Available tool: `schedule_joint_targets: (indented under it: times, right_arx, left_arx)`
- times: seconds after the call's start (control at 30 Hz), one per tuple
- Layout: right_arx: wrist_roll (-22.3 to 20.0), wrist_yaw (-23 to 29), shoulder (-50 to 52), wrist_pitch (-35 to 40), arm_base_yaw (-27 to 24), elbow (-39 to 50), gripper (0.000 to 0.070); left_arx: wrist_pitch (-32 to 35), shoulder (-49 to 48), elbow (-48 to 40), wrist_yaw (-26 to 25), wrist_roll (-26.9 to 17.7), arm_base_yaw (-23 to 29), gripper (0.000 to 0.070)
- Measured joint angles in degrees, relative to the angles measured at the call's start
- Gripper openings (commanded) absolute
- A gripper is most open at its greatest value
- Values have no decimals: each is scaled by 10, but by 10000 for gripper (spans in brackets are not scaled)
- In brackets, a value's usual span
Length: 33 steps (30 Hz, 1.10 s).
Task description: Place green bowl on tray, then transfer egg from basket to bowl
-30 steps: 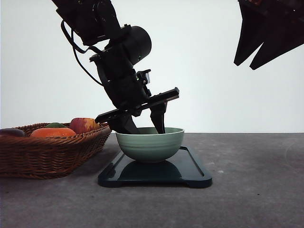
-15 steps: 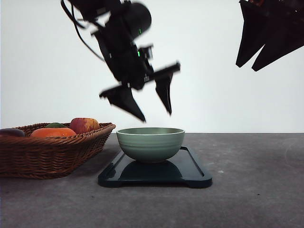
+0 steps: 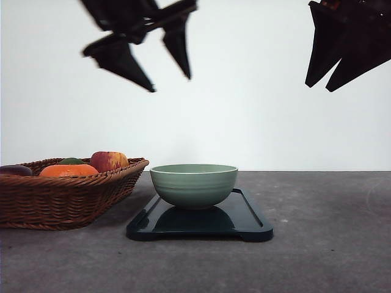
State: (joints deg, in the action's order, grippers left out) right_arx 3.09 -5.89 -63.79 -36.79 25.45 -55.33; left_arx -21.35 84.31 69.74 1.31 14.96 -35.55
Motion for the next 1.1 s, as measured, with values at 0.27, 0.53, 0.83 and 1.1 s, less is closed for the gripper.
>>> schedule_joint_targets:
  times: [0.27,0.53,0.83,1.1]
  right_arx:
    - [-13,1,0,34,0,0,238]
    - [-18,-2,0,26,0,0,238]
    - [-18,-1,0,-7,0,0,45]
    - [-18,-1,0,-13,0,0,11]
  left_arx:
    - [-7,-197,-180,3,0,14,442]
    - [-77,-312,-234,3,-1,32,431]
    - [-80,-326,-234,3,-4,32,74]
    - [-81,-326,-234,3,-4,32,0]
